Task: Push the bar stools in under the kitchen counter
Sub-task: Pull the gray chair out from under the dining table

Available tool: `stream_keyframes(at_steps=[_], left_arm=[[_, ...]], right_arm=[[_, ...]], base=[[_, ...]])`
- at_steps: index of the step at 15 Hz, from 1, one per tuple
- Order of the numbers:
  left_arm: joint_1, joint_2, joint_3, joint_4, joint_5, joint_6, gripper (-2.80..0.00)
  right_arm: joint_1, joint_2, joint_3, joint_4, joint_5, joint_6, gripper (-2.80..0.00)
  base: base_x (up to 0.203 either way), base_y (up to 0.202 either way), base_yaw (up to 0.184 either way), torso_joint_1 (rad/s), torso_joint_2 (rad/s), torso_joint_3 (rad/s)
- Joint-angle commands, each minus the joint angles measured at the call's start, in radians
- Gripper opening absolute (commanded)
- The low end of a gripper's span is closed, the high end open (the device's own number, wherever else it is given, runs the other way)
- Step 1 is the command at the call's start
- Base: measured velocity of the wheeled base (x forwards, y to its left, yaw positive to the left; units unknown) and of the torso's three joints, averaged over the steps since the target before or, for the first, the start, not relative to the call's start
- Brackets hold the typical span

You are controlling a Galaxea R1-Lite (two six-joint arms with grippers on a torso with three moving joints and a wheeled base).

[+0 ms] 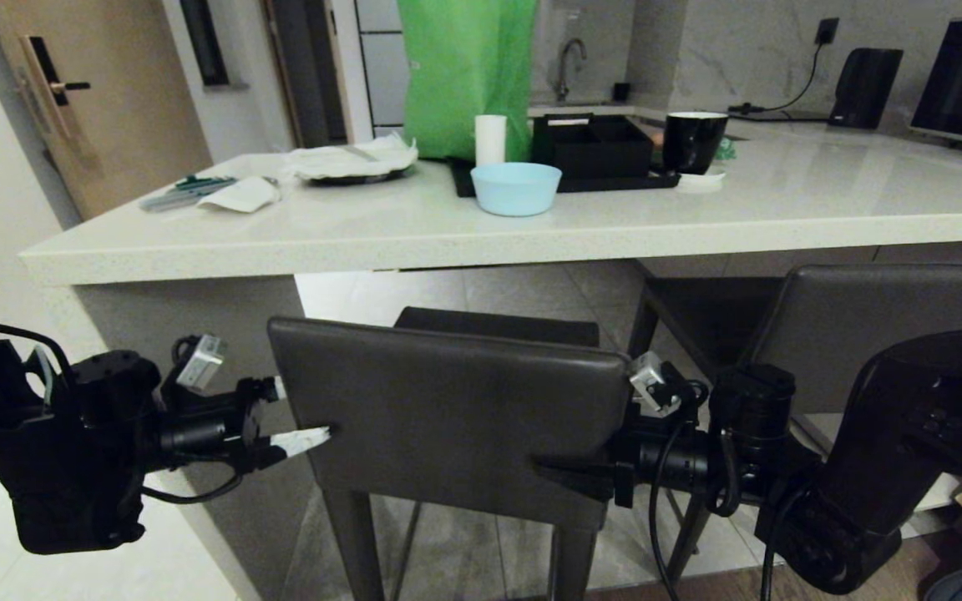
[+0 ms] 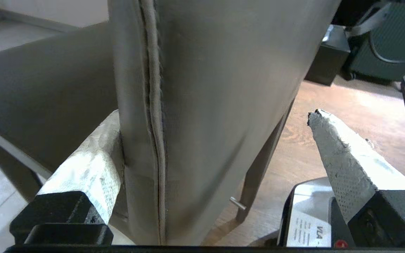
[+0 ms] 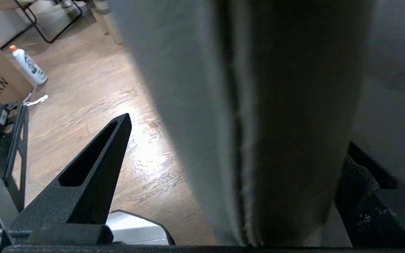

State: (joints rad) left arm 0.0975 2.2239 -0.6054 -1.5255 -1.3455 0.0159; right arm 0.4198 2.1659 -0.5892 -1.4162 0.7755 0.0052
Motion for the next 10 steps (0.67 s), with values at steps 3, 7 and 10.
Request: stream_keyframes(at_steps=[3, 7, 10], left_arm=[[0.014, -0.093, 0.139, -0.004, -0.011, 0.035, 0.0], [0.035, -0.112, 0.248, -0.004, 0.025, 0.061, 0.0], [0.03, -0.132, 0.308, -0.004, 0.039, 0.076, 0.0]], right_arm=[[0.001, 0.017, -0.024, -0.004, 0.002, 0.002, 0.0], [0.002, 0.023, -0.026, -0.006, -0.021, 0.007, 0.0], [0.022, 0.023, -0.023, -0.006, -0.028, 0.007, 0.0]], base=[[0.0, 0.0, 0.0, 0.0, 0.0, 0.0], [0.0, 0.0, 0.0, 0.0, 0.0, 0.0], [0.0, 0.0, 0.0, 0.0, 0.0, 0.0]])
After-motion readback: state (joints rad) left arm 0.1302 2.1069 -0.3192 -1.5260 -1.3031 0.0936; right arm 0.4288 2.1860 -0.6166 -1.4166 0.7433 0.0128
